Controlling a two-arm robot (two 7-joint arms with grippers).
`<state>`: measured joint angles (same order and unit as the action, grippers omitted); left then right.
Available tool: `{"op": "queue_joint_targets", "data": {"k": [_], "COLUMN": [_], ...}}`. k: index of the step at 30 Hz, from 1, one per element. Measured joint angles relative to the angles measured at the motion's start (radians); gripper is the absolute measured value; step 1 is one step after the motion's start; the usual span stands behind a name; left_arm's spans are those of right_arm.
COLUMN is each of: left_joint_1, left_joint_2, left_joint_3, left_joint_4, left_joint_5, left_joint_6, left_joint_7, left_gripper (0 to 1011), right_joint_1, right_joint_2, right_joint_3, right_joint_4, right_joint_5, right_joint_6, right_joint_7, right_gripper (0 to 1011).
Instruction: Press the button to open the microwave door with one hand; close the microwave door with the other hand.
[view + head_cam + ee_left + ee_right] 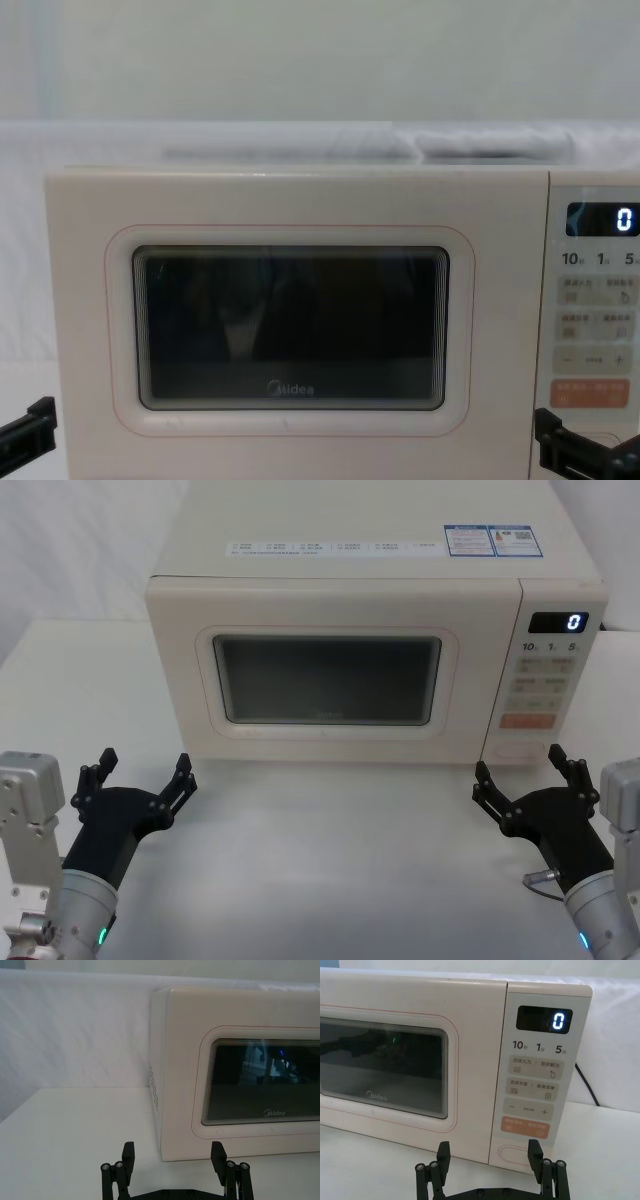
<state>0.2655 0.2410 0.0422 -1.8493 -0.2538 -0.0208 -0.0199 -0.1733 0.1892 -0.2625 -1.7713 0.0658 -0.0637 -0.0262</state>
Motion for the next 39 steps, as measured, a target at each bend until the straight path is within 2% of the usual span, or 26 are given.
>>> {"op": "queue_joint_targets", "data": {"k": [26, 32, 33, 36, 39], "left_joint_1": [0.000, 0.000, 0.000, 0.000, 0.000], "left_joint_2": [0.000, 0.000, 0.000, 0.000, 0.000], "left_joint_3": [0.000, 0.000, 0.000, 0.000, 0.000], "left_joint_4": [0.000, 0.000, 0.000, 0.000, 0.000], "left_joint_5": [0.000, 0.000, 0.000, 0.000, 0.000], "left_joint_6": [0.000, 0.000, 0.000, 0.000, 0.000], "left_joint_7": [0.000, 0.000, 0.000, 0.000, 0.000], "left_gripper": [1001, 1001, 1001, 1001, 1001], "right_joint_1": [0.000, 0.000, 0.000, 0.000, 0.000], "right_joint_2": [0.000, 0.000, 0.000, 0.000, 0.000], "right_joint_3": [0.000, 0.000, 0.000, 0.000, 0.000], "right_joint_4": [0.000, 0.000, 0.000, 0.000, 0.000], "right_joint_5": [0.000, 0.000, 0.000, 0.000, 0.000], "right_joint_6": [0.000, 0.000, 0.000, 0.000, 0.000], "right_joint_7": [0.000, 0.000, 0.000, 0.000, 0.000], "right_gripper": [994, 856, 802, 750, 632]}}
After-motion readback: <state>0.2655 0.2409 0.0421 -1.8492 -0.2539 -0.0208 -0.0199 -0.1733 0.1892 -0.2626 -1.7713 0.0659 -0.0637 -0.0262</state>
